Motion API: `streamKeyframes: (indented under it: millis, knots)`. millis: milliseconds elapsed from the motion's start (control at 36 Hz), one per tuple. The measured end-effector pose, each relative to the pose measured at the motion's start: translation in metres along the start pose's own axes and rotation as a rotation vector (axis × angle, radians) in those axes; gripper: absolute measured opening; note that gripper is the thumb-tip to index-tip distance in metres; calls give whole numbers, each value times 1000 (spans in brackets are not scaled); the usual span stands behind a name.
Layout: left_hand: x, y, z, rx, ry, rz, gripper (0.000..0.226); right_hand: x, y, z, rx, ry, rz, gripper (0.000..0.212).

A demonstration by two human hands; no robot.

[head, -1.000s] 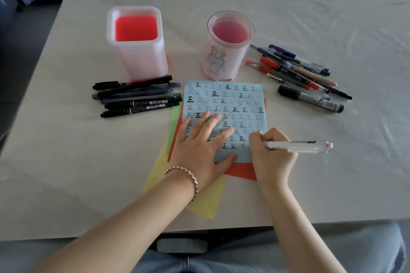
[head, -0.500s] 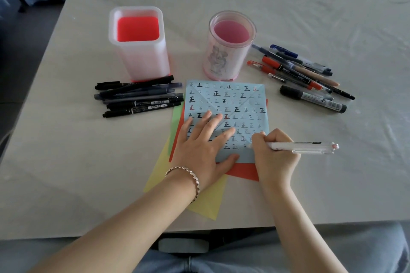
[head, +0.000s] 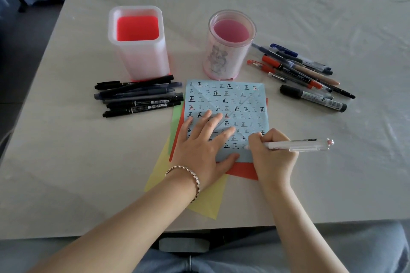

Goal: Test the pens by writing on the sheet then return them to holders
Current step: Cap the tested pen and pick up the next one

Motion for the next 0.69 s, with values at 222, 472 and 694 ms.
streamKeyframes:
  millis: [222,472,694]
  knots:
    - [0,0,-1,-1,-18,-11,53,-1,-1,7,-8,-97,-22,39]
    - [0,1,-2,8,10,-3,52,5,3,14,250,-126,-137,33]
    - [-2,1,0,-8,-28,-34,50,28,21,35,437,255,-185,39]
Point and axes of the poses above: each hand's wrist, its own x-axis towards the middle knuckle, its own z-axis out of the back of the hand, y = z × x, the point moved 6 cm from there along x, towards the middle knuckle, and after that the axes turned 4 degrees about -x, right-handed, at the moved point
